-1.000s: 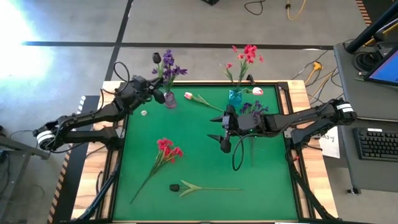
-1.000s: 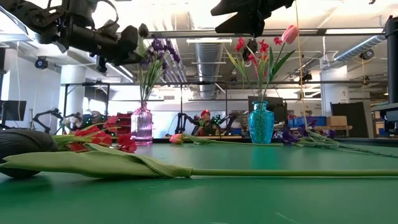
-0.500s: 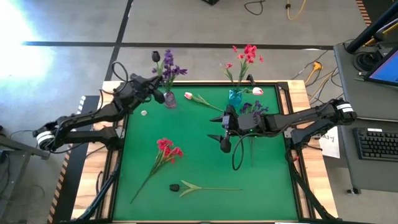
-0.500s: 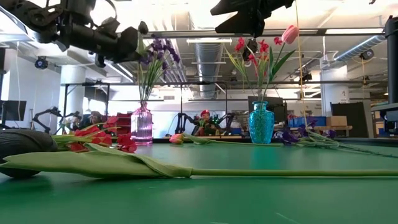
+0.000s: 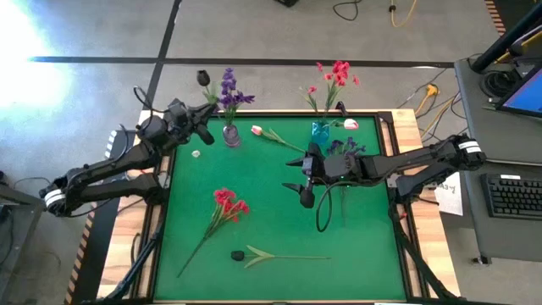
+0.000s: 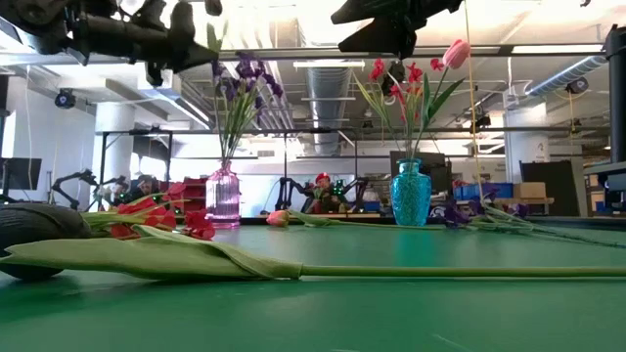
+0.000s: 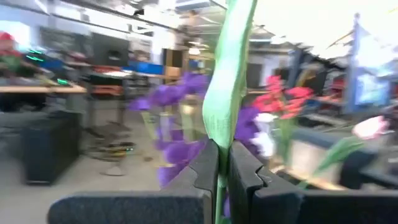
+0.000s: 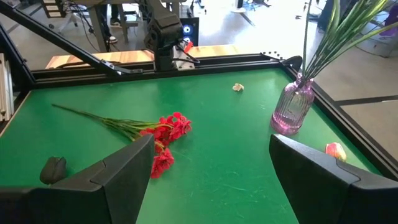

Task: Sort flowers into vase by color
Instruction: Put the right black flower into the violet vase

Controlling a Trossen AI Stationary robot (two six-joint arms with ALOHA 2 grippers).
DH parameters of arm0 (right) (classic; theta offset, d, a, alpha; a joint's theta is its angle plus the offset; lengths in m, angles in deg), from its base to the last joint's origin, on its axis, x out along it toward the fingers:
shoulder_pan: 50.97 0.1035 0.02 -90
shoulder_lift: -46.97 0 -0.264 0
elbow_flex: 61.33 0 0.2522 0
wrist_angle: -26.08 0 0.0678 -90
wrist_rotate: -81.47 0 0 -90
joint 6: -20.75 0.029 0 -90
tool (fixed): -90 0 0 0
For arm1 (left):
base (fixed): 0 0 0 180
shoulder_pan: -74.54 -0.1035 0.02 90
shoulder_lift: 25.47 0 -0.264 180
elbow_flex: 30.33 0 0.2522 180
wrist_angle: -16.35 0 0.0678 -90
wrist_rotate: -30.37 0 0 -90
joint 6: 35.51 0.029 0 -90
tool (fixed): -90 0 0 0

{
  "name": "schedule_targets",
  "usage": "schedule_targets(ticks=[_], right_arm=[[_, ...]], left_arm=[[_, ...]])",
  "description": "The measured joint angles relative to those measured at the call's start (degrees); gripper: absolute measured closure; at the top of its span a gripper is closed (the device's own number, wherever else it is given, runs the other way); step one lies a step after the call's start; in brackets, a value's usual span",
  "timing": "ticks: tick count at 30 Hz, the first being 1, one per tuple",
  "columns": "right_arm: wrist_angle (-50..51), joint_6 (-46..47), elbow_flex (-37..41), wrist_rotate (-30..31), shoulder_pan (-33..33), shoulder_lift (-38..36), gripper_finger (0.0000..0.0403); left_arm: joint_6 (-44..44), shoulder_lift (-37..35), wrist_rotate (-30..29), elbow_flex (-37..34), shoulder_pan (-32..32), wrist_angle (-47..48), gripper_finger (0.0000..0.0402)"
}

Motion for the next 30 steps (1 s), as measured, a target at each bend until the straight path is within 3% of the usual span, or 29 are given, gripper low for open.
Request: schedule_targets(ticks=[3, 6, 17, 30], right_arm=[[-0.01, 0.00, 0.00, 0.00, 0.00, 0.00, 0.0092], [-0.01, -0.10, 0.00, 0.00, 0.00, 0.00, 0.0092], [-0.05, -0.04, 0.00, 0.02, 0.00, 0.00, 0.0092], [-0.03, 0.41, 0.00, 1.36, 0.00, 0.00, 0.0092]], left_arm=[[-5.44, -0.84, 1.17, 0.00, -0.01, 1.90, 0.0401], [-9.37, -0.36, -1.74, 0.00, -0.26, 3.30, 0.0401], [-3.97, 4.79, -7.99, -0.02, -0.30, 1.44, 0.0401], [0.18, 11.48, -8.56, -0.04, -0.30, 0.13, 0.0401]])
